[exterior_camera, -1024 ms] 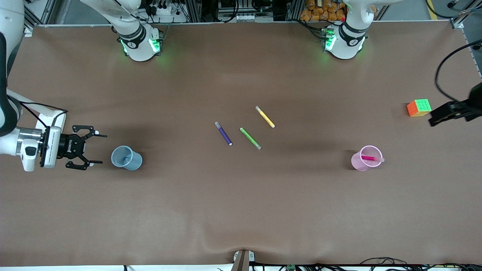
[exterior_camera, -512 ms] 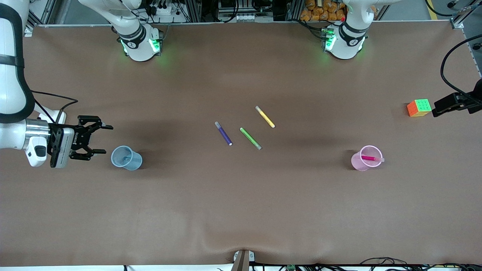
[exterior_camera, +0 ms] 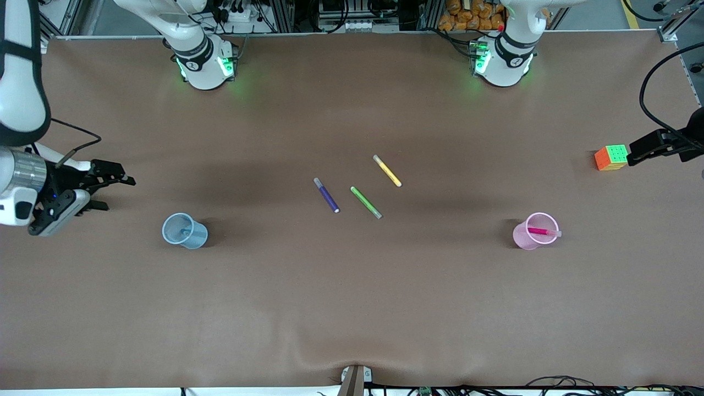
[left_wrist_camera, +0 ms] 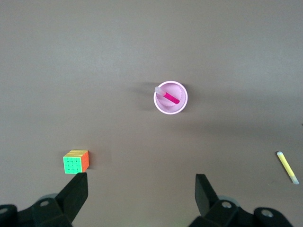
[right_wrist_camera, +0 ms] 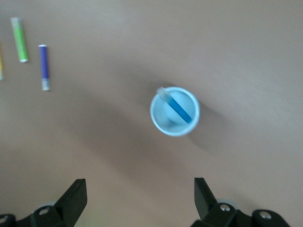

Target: Place pink and blue markers in matching cups

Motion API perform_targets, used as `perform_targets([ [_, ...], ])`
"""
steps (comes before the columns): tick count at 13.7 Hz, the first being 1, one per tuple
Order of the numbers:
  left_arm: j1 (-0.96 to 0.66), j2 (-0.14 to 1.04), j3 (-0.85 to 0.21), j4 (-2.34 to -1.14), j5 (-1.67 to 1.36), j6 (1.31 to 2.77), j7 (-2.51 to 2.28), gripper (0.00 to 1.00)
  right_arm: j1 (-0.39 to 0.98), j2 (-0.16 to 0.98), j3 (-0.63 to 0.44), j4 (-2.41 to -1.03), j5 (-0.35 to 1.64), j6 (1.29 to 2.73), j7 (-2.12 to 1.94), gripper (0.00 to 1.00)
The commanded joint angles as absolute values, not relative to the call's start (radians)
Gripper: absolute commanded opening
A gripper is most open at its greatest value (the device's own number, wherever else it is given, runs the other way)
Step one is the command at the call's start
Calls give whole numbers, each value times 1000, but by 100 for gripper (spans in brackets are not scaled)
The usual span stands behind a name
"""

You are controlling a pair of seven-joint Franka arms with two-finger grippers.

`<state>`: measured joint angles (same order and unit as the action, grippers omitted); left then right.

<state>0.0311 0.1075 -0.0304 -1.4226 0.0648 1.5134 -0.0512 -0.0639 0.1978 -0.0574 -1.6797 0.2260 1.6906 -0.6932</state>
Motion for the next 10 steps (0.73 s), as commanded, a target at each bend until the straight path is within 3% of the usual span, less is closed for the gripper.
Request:
perform_targets([
  [1, 28, 60, -35, -1454, 52, 1485, -35, 100, -55, 124, -57, -1727, 149, 1689, -554, 100],
  [5, -12, -82, -23, -1639, 51, 1532, -40, 100, -43, 34, -55, -1813, 68, 1687, -353, 100],
  [10, 9, -92, -26, -1632, 49, 1523, -34, 100, -38, 17, -54, -1743, 66, 1632, -105, 100],
])
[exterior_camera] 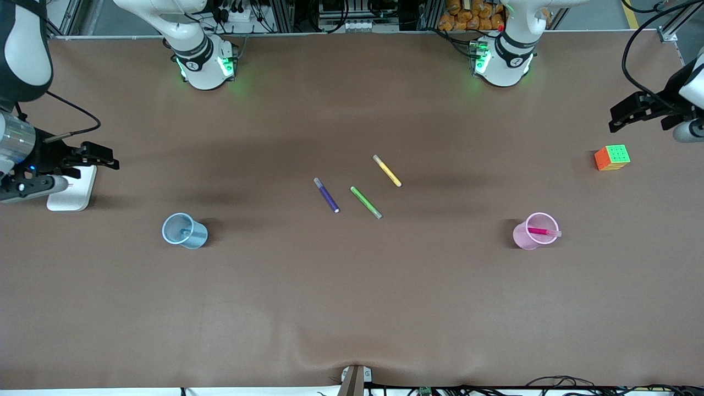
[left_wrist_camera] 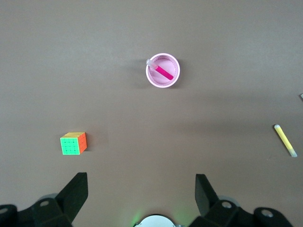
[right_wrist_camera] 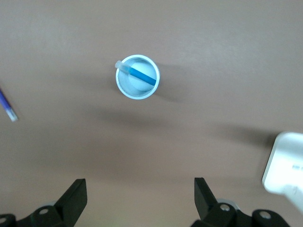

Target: Place pink and blue markers in matching cups

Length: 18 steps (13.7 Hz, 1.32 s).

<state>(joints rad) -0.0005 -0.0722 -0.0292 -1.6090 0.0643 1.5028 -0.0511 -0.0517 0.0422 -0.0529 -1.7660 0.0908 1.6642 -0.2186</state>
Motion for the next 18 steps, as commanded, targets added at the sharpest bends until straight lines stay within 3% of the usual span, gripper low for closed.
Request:
perform_targets([
  [1, 8, -91, -26, -1626, 49, 1523, -34, 100, -38, 17, -54, -1724, 66, 1623, -86, 100],
  [9, 2, -71, -34, -1595, 51, 1491, -37, 100, -40, -34, -54, -1632, 29, 1560, -72, 100],
  [12, -6, -55, -35, -1575, 51, 1480, -37, 100, -37, -37, -48, -1588, 35, 1459, 32, 100],
  [18, -9, -28, -38, -1539, 49, 1473, -38, 100, -35, -80, -14, -1595, 28, 1492, 29, 100],
])
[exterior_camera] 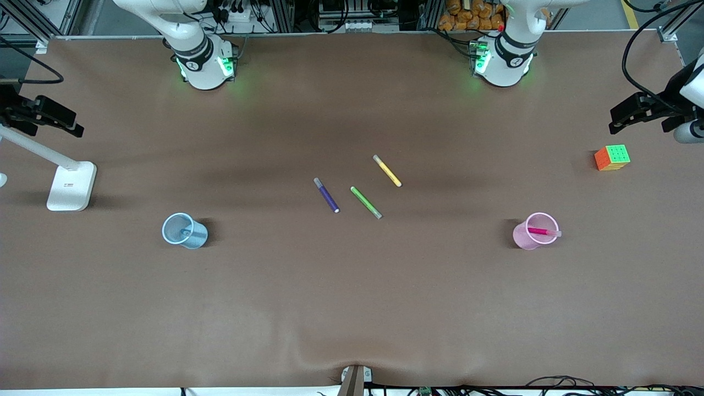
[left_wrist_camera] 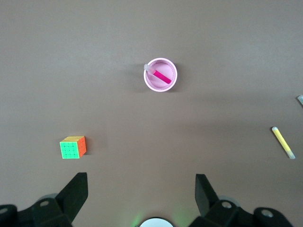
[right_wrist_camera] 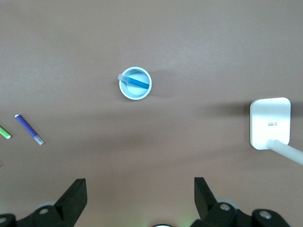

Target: Place pink and blue markers in matching cups

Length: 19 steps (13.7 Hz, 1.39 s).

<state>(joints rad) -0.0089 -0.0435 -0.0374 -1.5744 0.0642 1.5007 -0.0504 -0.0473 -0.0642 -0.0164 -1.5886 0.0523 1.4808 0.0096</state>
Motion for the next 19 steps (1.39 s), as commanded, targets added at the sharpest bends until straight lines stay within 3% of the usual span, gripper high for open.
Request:
perform_targets([
  [1, -8, -28, -38, -1539, 51, 1471, -40, 100, -34, -80, -12, -1597, 29, 1493, 29, 100],
  [19, -8, -18, -44, -1529, 21, 1468, -52, 100, -23, -83, -11, -1600, 26, 1483, 20, 100],
])
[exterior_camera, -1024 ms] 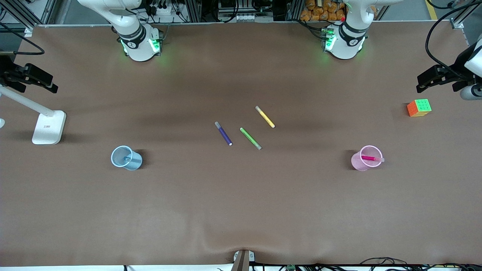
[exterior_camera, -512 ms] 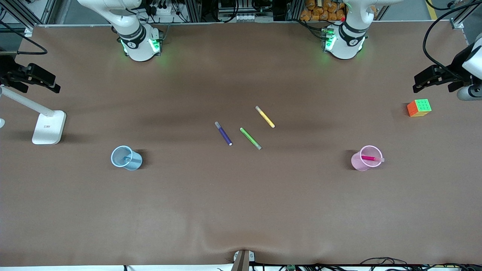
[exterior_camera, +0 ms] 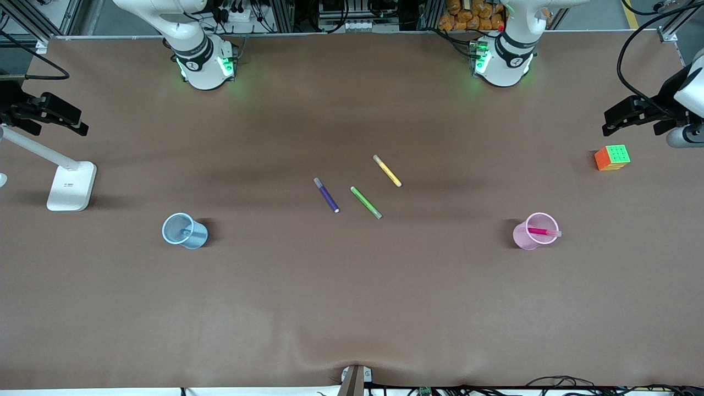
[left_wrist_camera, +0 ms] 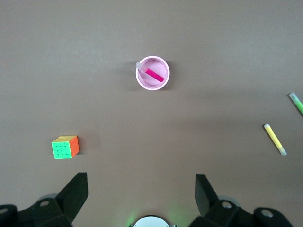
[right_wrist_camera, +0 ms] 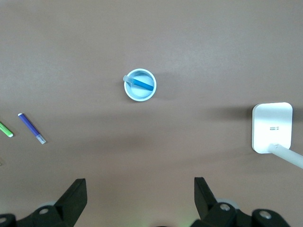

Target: Place pink and blue markers in matching cups

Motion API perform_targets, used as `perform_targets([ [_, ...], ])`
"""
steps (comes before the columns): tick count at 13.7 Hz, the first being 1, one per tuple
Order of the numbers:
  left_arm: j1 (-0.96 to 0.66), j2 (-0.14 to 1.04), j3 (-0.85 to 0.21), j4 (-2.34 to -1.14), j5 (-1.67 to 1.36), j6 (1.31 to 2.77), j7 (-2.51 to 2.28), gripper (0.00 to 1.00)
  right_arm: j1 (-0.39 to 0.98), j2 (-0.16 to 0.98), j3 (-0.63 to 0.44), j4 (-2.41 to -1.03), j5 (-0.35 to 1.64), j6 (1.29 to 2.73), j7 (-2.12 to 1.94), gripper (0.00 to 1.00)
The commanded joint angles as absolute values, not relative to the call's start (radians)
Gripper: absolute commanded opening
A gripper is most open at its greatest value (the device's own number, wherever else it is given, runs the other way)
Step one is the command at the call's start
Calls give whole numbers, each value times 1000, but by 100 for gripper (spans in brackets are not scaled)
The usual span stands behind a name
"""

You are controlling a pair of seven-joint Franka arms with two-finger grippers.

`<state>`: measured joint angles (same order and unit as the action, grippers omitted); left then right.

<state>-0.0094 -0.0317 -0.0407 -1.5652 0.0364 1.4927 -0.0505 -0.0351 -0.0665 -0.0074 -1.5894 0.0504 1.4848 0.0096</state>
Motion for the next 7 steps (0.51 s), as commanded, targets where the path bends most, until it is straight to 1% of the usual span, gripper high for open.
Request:
perform_targets([
  [1, -6, -18, -44, -1529, 21, 1468, -52, 100, -23, -83, -11, -1600, 26, 1482, 20, 100],
  [7, -2, -21, -43, -1528, 21, 1462, -52, 100, -25, -83, -12, -1601, 11, 1483, 18, 100],
])
